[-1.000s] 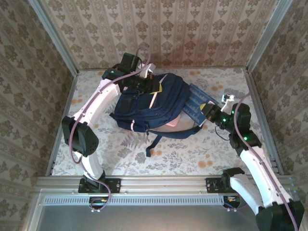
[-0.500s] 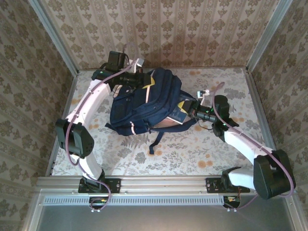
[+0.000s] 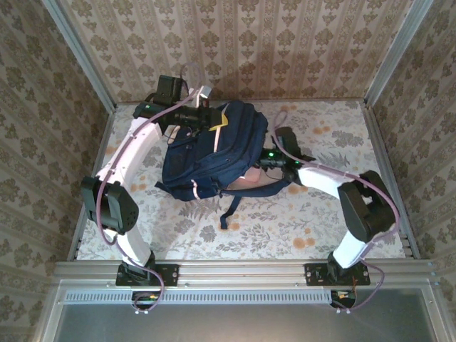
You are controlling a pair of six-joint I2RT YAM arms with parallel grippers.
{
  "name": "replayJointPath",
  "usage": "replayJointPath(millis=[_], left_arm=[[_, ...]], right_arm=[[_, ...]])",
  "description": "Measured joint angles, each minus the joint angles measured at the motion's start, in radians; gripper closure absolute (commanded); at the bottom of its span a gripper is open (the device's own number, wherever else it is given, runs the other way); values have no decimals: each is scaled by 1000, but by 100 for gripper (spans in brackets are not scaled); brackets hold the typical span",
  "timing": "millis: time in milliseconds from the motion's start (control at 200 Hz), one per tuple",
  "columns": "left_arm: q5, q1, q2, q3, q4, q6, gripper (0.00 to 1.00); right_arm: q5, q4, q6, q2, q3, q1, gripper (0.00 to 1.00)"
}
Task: Pack the student bag
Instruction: Place the book in the student bag.
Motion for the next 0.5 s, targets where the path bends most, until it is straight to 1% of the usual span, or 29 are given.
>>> replayJointPath(millis=[25, 45, 110, 150, 270, 305, 345, 360, 400, 450, 500], left_arm=[[0, 0, 0, 0, 0, 0, 100], [0, 0, 0, 0, -1, 0, 100], [1, 2, 0, 0, -3, 0, 100], [2, 6, 0, 0, -4, 0, 100], [0, 26, -1, 0, -6, 0, 100], [0, 33, -2, 0, -6, 0, 100], [0, 39, -4, 0, -6, 0, 100], [0, 40, -4, 0, -7, 0, 100], [-1, 41, -5, 0, -6, 0, 100], [-1, 41, -6, 0, -6, 0, 100], [-1, 41, -7, 0, -7, 0, 100]], right_arm=[[12, -5, -4, 18, 28, 16, 91], [24, -8, -7, 34, 51, 32, 87], [63, -18, -14, 79, 118, 76, 65], [83, -22, -19, 105, 156, 98, 54], [137, -27, -29, 174, 245, 135, 31], [151, -33, -34, 177, 248, 137, 25], [170, -44, -42, 177, 245, 136, 22], [173, -45, -50, 177, 245, 136, 19], [185, -45, -58, 175, 236, 134, 15], [202, -46, -70, 157, 208, 128, 6], [203, -46, -93, 128, 173, 120, 1]])
